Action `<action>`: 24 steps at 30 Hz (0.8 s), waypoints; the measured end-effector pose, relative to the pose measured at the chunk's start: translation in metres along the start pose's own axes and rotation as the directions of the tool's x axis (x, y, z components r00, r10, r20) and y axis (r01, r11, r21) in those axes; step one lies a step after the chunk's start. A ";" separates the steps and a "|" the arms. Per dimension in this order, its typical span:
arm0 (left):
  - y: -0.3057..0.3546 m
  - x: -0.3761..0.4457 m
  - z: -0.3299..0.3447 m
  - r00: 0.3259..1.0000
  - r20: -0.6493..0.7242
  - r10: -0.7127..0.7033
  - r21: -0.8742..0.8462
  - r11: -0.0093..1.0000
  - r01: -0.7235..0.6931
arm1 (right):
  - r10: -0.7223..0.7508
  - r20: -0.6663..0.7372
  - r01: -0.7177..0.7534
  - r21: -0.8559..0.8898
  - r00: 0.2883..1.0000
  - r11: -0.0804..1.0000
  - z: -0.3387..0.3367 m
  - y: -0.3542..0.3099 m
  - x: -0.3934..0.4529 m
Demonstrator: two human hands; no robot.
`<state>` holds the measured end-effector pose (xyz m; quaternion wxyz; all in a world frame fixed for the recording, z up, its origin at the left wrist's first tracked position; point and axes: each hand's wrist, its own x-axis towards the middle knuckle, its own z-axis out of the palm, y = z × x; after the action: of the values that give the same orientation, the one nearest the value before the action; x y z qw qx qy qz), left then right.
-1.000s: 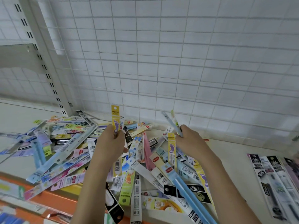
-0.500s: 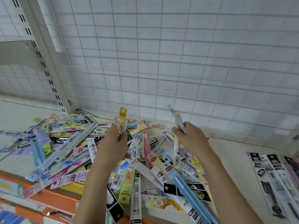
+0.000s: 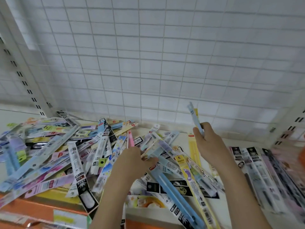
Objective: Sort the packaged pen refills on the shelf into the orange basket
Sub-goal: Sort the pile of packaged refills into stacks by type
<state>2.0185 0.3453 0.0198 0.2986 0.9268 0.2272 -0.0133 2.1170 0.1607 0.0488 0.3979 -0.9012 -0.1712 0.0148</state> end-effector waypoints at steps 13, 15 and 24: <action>0.018 -0.012 -0.017 0.970 -0.240 0.042 -0.255 0.961 -0.105 | 0.107 0.279 -0.060 -0.173 0.954 0.983 0.001 0.037 -0.025; 0.020 -0.017 -0.023 0.954 -0.299 0.019 -0.349 0.929 -0.128 | 0.113 0.335 -0.049 -0.192 0.936 0.980 0.001 0.037 -0.028; 0.017 -0.020 -0.025 0.883 -0.467 -0.036 -0.528 0.813 -0.246 | 0.155 0.454 -0.083 -0.174 0.878 0.981 0.003 0.035 -0.031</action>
<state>2.0050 0.3386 0.0527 0.5015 0.7815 0.2310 0.2905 2.0979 0.1309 0.0182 0.2752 -0.9073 -0.2064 0.2420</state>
